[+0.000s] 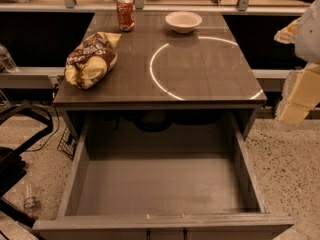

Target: Place brown chip bag into top drawer

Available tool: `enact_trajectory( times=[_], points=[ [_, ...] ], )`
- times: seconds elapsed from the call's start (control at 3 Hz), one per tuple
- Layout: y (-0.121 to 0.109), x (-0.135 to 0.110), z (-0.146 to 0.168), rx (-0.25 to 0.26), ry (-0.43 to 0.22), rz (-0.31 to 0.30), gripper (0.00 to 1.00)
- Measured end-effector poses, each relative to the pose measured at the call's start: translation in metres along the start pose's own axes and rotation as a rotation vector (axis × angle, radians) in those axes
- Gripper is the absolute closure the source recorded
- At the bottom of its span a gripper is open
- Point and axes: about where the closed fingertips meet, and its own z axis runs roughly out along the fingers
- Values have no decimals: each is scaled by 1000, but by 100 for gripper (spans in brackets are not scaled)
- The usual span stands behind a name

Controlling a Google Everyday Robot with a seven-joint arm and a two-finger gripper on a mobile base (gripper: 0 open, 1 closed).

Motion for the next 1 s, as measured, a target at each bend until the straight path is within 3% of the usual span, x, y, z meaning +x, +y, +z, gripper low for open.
enact_trajectory(
  times=[0.33, 0.67, 1.0],
  points=[
    [0, 0, 0, 0, 0, 0, 0],
    [-13, -7, -5, 39, -19, 23, 0],
    [-64, -41, -1, 95, -123, 102, 0]
  ],
)
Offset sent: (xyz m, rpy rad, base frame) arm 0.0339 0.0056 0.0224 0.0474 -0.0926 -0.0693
